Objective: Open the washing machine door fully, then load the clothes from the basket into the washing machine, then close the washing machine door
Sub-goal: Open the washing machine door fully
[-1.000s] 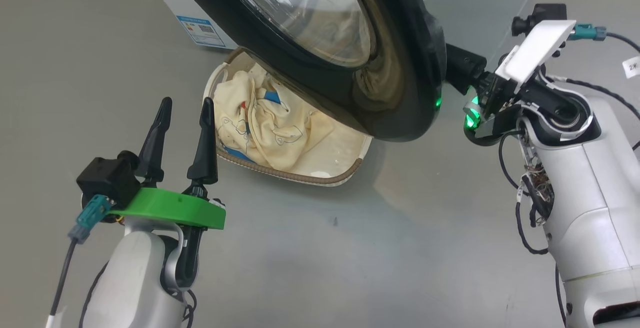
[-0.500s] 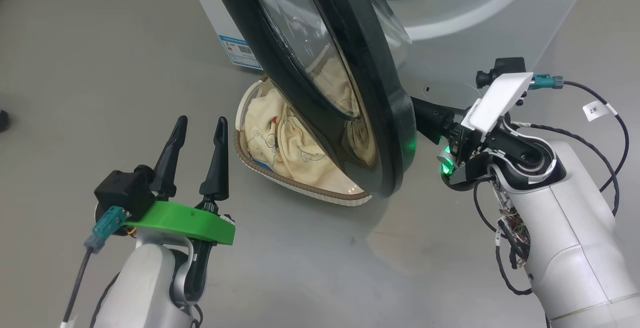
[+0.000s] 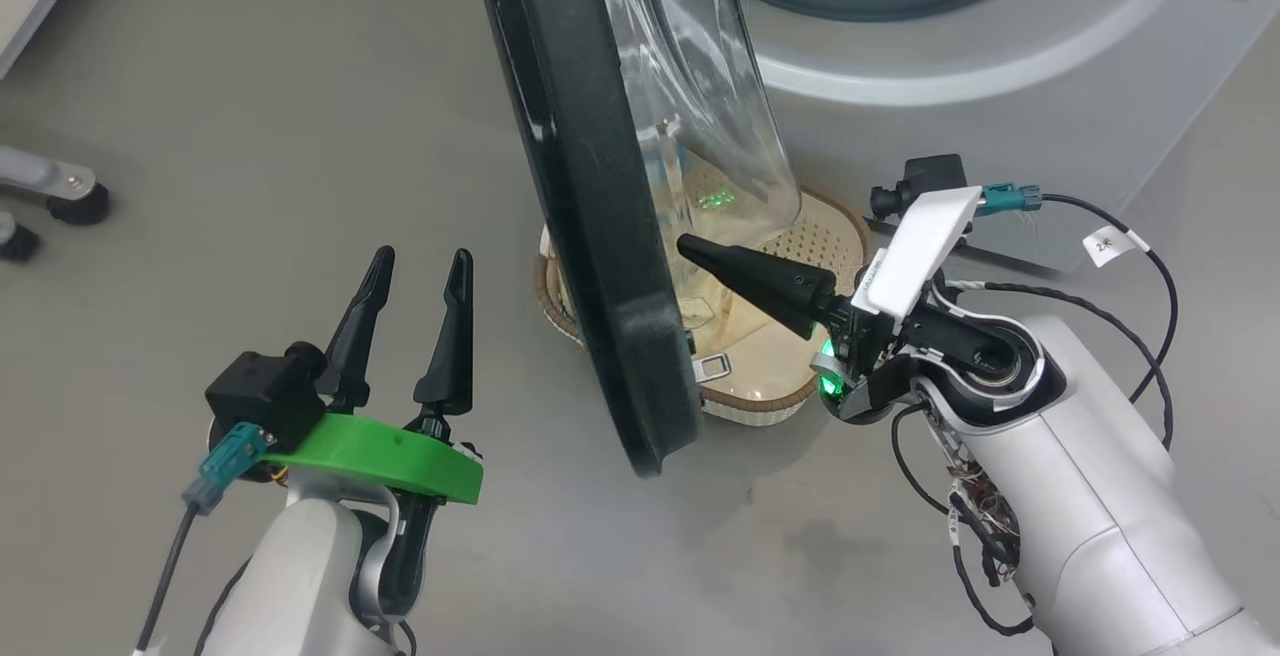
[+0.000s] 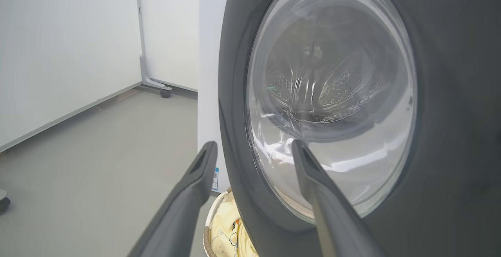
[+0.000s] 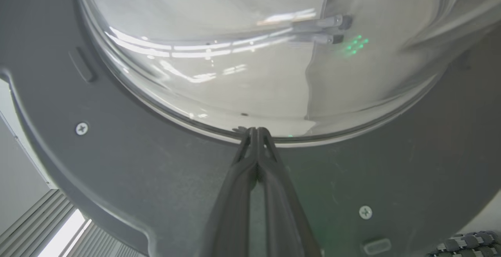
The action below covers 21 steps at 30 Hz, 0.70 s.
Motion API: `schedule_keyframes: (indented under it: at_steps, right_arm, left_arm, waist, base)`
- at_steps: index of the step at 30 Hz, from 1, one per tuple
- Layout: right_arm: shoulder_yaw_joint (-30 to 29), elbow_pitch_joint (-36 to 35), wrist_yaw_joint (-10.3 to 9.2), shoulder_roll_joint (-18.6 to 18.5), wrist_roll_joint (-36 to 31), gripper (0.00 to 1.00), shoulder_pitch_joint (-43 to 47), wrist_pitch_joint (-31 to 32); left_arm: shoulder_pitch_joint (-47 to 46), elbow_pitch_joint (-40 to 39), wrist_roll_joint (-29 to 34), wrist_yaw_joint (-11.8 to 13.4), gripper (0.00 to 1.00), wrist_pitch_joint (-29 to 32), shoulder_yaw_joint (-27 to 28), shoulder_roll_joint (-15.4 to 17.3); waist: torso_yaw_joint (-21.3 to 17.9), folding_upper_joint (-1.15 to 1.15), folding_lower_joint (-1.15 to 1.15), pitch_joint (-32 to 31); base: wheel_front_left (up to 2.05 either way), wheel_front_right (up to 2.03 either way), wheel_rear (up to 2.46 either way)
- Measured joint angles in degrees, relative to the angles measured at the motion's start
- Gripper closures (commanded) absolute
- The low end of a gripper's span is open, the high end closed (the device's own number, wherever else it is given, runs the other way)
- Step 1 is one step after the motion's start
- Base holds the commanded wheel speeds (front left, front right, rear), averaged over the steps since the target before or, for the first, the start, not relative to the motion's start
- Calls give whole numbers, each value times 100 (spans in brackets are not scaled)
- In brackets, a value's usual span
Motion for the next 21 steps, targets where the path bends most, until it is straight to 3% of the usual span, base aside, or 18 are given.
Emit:
schedule_keyframes:
  at_steps: [21]
  right_arm:
    - [929, -58, 0, -4, 477, 100, 117, -733]
  left_arm:
    - [144, 7, -35, 0, 0, 0, 0, 1]
  waist:
    - [481, 0, 0, -260]
  base:
    - [0, 0, 0]
